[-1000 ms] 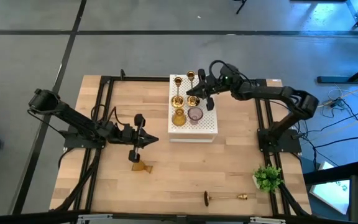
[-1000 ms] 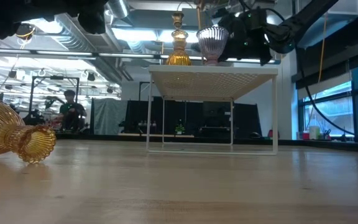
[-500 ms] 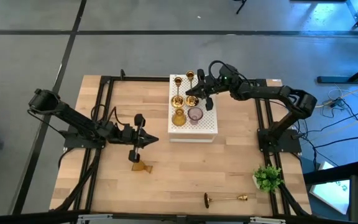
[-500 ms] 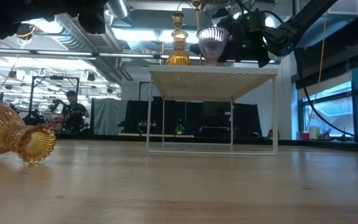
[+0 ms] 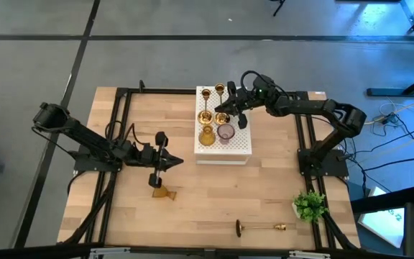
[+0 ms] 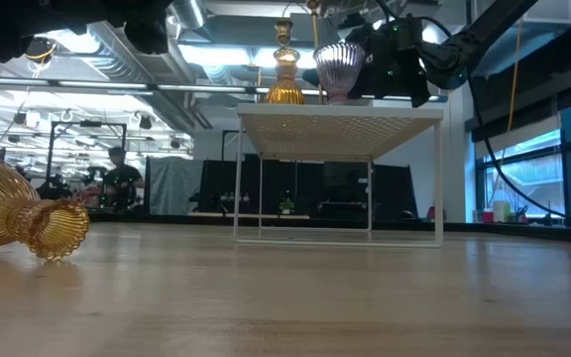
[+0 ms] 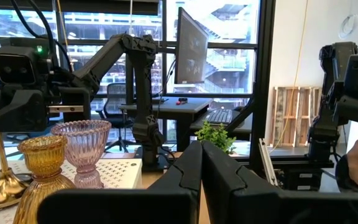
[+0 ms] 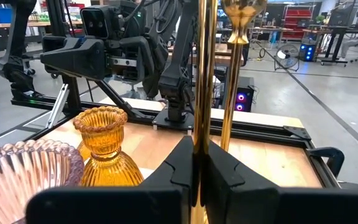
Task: Pick & Place candle stick holders
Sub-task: Put the top gold candle holder on the shelf, then put the yellow glass candlestick holder
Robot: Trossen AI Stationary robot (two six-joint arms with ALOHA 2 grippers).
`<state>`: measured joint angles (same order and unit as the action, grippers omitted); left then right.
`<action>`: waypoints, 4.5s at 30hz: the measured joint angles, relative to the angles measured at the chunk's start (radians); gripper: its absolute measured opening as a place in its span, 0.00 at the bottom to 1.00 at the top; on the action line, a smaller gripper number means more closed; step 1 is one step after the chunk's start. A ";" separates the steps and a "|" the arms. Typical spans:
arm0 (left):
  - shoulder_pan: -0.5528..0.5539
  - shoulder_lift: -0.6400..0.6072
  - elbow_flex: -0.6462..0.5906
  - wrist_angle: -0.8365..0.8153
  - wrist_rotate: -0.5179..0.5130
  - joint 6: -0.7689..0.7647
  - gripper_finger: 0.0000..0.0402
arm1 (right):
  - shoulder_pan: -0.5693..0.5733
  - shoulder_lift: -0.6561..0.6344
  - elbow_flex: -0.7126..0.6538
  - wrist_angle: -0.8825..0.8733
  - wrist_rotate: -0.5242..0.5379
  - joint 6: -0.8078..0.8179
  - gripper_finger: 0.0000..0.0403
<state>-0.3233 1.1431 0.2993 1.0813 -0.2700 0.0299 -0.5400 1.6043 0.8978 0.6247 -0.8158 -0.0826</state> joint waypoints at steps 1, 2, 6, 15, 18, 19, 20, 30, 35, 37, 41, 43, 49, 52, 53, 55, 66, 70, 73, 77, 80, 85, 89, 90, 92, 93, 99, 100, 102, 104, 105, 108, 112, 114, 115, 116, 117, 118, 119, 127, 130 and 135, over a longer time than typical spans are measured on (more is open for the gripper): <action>0.000 0.000 0.000 0.000 0.000 0.000 0.00 | 0.000 0.000 0.000 0.000 0.000 0.000 0.04; 0.000 0.000 0.000 0.000 0.000 0.000 0.00 | 0.000 0.000 0.000 0.000 0.000 0.000 0.04; 0.000 0.000 0.000 0.000 0.000 0.000 0.00 | 0.000 0.000 0.000 0.000 0.000 -0.003 0.04; 0.000 0.000 0.000 0.000 0.000 0.000 0.00 | -0.005 0.000 0.000 -0.040 0.000 -0.016 0.06; 0.000 0.000 0.000 0.000 0.001 0.000 0.00 | -0.008 0.000 0.000 -0.058 0.001 -0.019 0.08; 0.000 0.000 0.000 0.000 0.001 0.000 0.00 | -0.008 0.000 0.000 -0.058 0.001 -0.019 0.09; 0.000 0.000 0.000 0.000 0.001 0.000 0.00 | -0.008 0.000 0.000 -0.056 0.001 -0.019 0.09; 0.000 0.000 0.000 0.000 0.003 0.000 0.00 | -0.008 0.000 0.000 -0.060 0.001 -0.019 0.10; 0.000 0.000 0.000 0.000 0.003 0.000 0.00 | -0.009 0.000 0.000 -0.060 0.002 -0.019 0.10; 0.000 0.000 0.000 0.000 0.003 0.000 0.00 | -0.010 0.000 0.000 -0.060 0.002 -0.021 0.10; 0.000 0.000 0.000 0.000 0.003 0.000 0.00 | -0.010 0.000 0.000 -0.060 0.003 -0.023 0.10; 0.000 0.000 0.000 0.000 0.003 0.000 0.00 | -0.010 0.000 0.000 -0.060 0.003 -0.023 0.12; -0.011 0.000 0.000 0.000 0.003 0.010 0.00 | -0.010 0.000 0.000 -0.059 0.022 -0.022 0.25; -0.011 0.000 0.000 0.000 0.004 0.010 0.00 | -0.010 0.000 0.000 -0.059 0.030 -0.022 0.33; -0.011 0.000 0.000 0.000 0.004 0.010 0.00 | -0.010 0.000 0.000 -0.058 0.030 -0.021 0.35; -0.012 0.000 0.000 0.000 0.004 0.010 0.00 | -0.010 0.000 0.000 -0.057 0.030 -0.009 0.40; -0.017 0.000 0.000 0.000 0.004 0.010 0.00 | -0.011 -0.007 0.000 -0.049 0.030 0.028 0.54; -0.018 0.000 0.000 0.000 0.004 0.009 0.00 | -0.015 -0.019 0.000 -0.056 0.030 0.042 0.55; -0.019 0.000 0.000 0.000 0.004 0.008 0.00 | -0.017 -0.044 0.000 -0.097 0.056 0.028 0.55; -0.026 0.000 0.000 0.000 0.003 0.009 0.00 | -0.017 -0.094 0.000 -0.197 0.127 -0.031 0.55; -0.029 0.000 0.000 0.001 0.004 0.009 0.00 | -0.017 -0.123 0.000 -0.239 0.134 -0.045 0.55; -0.029 0.000 0.000 0.002 0.003 0.009 0.00 | -0.007 -0.160 0.000 -0.293 0.135 -0.061 0.55; -0.029 0.000 0.000 0.008 0.003 0.010 0.00 | -0.007 -0.183 0.000 -0.335 0.135 -0.065 0.55; -0.029 0.000 0.000 0.008 0.003 0.013 0.00 | -0.007 -0.190 0.000 -0.350 0.135 -0.069 0.55; -0.029 0.000 0.000 0.008 0.005 0.017 0.00 | -0.008 -0.206 0.000 -0.380 0.136 -0.085 0.55; -0.029 0.000 0.000 0.008 0.007 0.017 0.00 | -0.008 -0.217 0.000 -0.397 0.135 -0.092 0.55; -0.029 0.000 0.000 0.008 0.008 0.017 0.00 | -0.008 -0.276 0.000 -0.484 0.200 -0.122 0.55; -0.029 0.000 0.000 0.009 0.009 0.017 0.00 | -0.008 -0.288 0.000 -0.506 0.222 -0.125 0.55; -0.029 0.000 0.000 0.010 0.010 0.017 0.00 | -0.008 -0.313 0.000 -0.544 0.277 -0.126 0.55; -0.029 0.000 0.000 0.018 0.014 0.016 0.00 | -0.008 -0.344 0.000 -0.597 0.330 -0.112 0.55; -0.029 0.000 0.000 0.022 0.021 0.017 0.00 | -0.008 -0.363 0.000 -0.622 0.353 -0.112 0.55; -0.029 0.000 0.000 0.026 0.029 0.017 0.00 | -0.008 -0.417 0.000 -0.701 0.379 -0.109 0.55; -0.029 0.000 0.000 0.031 0.030 0.010 0.00 | 0.000 -0.488 0.000 -0.796 0.372 -0.079 0.55; -0.029 0.000 0.000 0.047 0.030 0.001 0.00 | 0.012 -0.518 0.000 -0.849 0.371 -0.067 0.55; -0.029 0.000 0.000 0.053 0.030 -0.007 0.00 | 0.019 -0.531 0.000 -0.876 0.371 -0.064 0.55; -0.029 0.000 0.000 0.053 0.030 -0.014 0.00 | 0.028 -0.543 0.000 -0.899 0.371 -0.063 0.55; -0.029 0.000 0.000 0.050 0.030 -0.025 0.00 | 0.037 -0.554 0.000 -0.925 0.371 -0.063 0.55; -0.029 0.000 0.000 0.047 0.030 -0.039 0.00 | 0.047 -0.564 0.000 -0.948 0.371 -0.059 0.55; -0.029 0.000 0.000 0.041 0.030 -0.058 0.00 | 0.058 -0.572 0.000 -0.963 0.370 -0.055 0.55; -0.066 0.000 0.000 -0.046 0.029 -0.314 0.00 | 0.168 -0.610 0.000 -1.046 0.369 -0.005 0.55; -0.092 0.000 0.000 -0.049 0.028 -0.365 0.00 | 0.221 -0.610 0.000 -1.067 0.369 0.024 0.55; -0.154 0.000 0.000 -0.063 0.025 -0.394 0.00 | 0.322 -0.609 0.000 -1.078 0.369 0.112 0.55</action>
<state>-0.4777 1.1435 0.2996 1.0185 -0.2450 -0.3642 -0.2176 0.9951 0.8978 -0.4538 -0.4469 0.0296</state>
